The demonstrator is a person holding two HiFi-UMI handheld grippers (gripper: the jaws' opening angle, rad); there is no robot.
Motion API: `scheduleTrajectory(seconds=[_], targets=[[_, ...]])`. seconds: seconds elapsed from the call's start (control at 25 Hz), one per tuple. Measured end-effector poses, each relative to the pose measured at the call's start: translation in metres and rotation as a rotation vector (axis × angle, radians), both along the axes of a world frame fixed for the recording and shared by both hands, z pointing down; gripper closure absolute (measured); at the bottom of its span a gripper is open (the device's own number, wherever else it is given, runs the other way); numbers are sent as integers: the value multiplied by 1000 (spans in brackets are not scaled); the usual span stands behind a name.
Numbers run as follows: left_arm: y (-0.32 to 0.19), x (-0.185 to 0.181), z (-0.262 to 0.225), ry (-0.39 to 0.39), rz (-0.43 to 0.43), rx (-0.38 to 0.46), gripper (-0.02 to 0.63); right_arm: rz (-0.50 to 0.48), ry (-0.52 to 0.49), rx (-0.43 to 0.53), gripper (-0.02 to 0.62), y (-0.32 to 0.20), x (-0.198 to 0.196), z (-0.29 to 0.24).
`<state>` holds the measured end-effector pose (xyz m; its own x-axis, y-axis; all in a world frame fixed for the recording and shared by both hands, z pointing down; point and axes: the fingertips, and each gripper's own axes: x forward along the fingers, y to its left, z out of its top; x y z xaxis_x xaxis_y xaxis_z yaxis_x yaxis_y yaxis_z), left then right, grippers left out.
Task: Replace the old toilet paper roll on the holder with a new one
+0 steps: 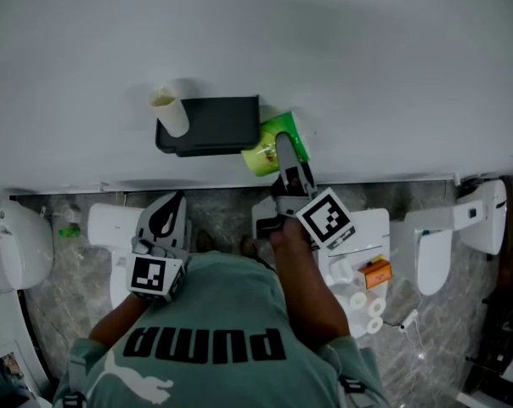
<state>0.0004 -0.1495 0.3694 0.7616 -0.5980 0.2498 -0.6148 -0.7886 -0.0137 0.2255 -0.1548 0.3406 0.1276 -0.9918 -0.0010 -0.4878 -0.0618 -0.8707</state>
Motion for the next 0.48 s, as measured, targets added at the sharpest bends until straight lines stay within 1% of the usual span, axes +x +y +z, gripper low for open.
scheduleTrajectory(seconds=[0.12, 0.28, 0.36, 0.48], targets=[[-1, -3, -4, 15, -13, 9, 603, 0, -57, 17, 198, -1, -3, 3], [-1, -7, -2, 1, -15, 8, 603, -13, -78, 33, 198, -4, -8, 8], [1, -9, 2, -29, -9, -4, 603, -30, -131, 52, 198, -6, -15, 13], [2, -9, 1, -24, -9, -5, 603, -45, -204, 85, 198, -7, -23, 16]])
